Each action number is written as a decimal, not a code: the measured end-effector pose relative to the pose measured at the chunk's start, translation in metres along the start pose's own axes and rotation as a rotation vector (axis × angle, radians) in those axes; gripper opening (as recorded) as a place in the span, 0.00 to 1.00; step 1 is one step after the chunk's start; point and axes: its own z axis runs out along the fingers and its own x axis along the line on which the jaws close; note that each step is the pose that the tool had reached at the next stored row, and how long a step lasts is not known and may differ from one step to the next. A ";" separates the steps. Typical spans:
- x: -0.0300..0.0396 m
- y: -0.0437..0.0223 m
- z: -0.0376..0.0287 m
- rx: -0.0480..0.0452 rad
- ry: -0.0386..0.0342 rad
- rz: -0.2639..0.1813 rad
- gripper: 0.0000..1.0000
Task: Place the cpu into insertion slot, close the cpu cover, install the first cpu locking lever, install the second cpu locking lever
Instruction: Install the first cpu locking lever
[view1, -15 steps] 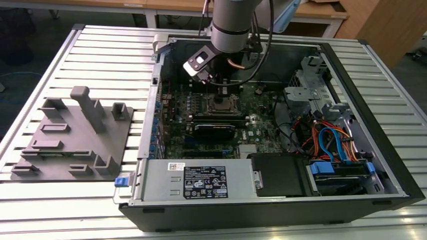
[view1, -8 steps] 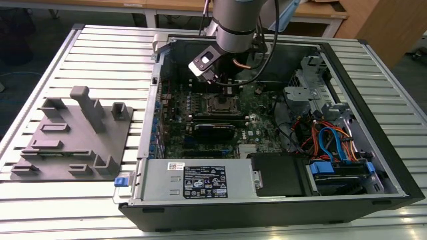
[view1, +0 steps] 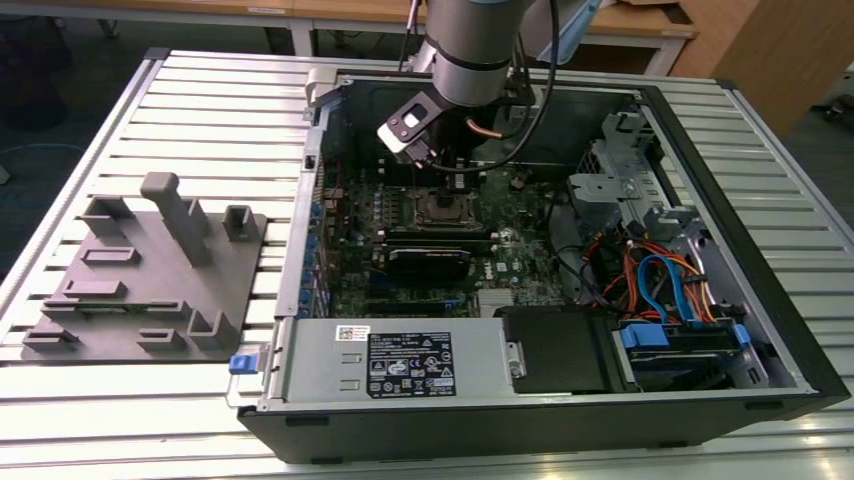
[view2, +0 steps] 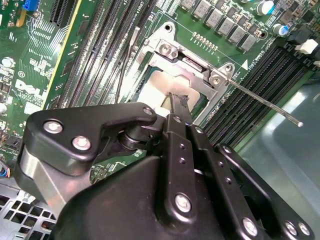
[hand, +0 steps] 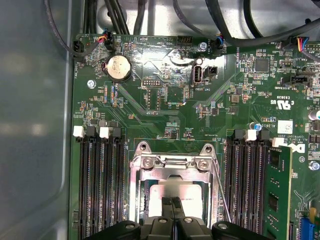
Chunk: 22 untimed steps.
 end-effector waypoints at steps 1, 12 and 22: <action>0.0000 0.0000 0.0000 0.0000 0.0000 0.000 0.10; 0.0000 -0.0003 -0.0119 0.0000 -0.0001 0.000 0.10; 0.0002 -0.0008 -0.0366 -0.0001 0.0000 0.000 0.10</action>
